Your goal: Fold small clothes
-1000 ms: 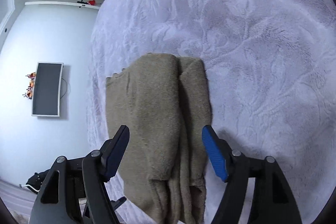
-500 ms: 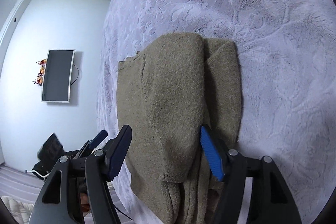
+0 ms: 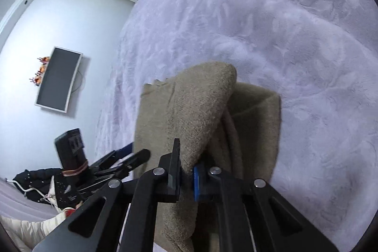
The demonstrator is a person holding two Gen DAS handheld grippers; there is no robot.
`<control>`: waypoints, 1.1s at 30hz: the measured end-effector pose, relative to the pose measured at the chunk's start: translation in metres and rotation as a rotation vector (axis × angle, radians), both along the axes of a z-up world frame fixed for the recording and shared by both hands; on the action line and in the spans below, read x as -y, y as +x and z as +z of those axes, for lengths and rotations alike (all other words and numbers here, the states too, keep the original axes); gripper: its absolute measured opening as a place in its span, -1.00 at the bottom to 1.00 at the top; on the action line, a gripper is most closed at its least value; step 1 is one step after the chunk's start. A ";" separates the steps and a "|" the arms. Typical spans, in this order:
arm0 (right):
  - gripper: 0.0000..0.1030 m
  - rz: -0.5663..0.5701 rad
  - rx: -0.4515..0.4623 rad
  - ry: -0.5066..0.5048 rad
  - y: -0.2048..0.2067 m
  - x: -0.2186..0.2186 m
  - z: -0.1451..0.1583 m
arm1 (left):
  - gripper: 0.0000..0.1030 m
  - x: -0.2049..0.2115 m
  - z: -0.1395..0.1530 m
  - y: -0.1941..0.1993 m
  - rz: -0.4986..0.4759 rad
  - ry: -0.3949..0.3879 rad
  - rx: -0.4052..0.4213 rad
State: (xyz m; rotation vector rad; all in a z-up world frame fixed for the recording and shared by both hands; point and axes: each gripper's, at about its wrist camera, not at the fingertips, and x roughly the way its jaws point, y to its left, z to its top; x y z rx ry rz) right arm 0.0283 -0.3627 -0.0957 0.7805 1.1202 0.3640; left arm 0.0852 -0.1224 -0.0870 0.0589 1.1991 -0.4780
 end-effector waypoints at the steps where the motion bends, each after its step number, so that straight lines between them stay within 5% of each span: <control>1: -0.84 -0.002 -0.036 -0.031 -0.001 0.002 -0.012 | 0.59 0.002 -0.004 -0.003 -0.005 0.011 -0.012; 5: -0.84 -0.049 -0.083 -0.020 -0.008 0.010 -0.046 | 0.99 0.003 -0.013 -0.005 0.015 0.052 -0.022; 9: -0.79 -0.050 -0.090 -0.024 -0.011 0.010 -0.041 | 0.99 0.000 -0.018 0.000 0.016 0.039 -0.066; 14: 0.07 -0.085 -0.114 -0.057 -0.036 0.020 -0.019 | 0.99 -0.001 -0.026 0.007 0.033 0.019 -0.111; 21: 0.08 -0.040 -0.086 -0.057 -0.075 -0.009 0.008 | 1.00 -0.002 -0.038 0.015 0.049 -0.012 -0.207; 22: 0.04 -0.013 -0.098 -0.098 -0.077 -0.014 0.003 | 1.00 -0.001 -0.035 0.014 0.048 0.006 -0.197; 25: -0.75 0.027 -0.145 -0.202 -0.075 -0.029 -0.007 | 1.00 0.003 -0.014 0.003 0.052 0.077 -0.103; 30: -0.83 -0.056 -0.140 -0.198 -0.100 -0.009 -0.005 | 1.00 -0.004 0.025 -0.037 -0.042 0.119 0.071; 33: -0.90 -0.047 -0.243 -0.311 -0.113 -0.007 -0.033 | 1.00 -0.012 0.010 -0.061 -0.073 0.184 0.049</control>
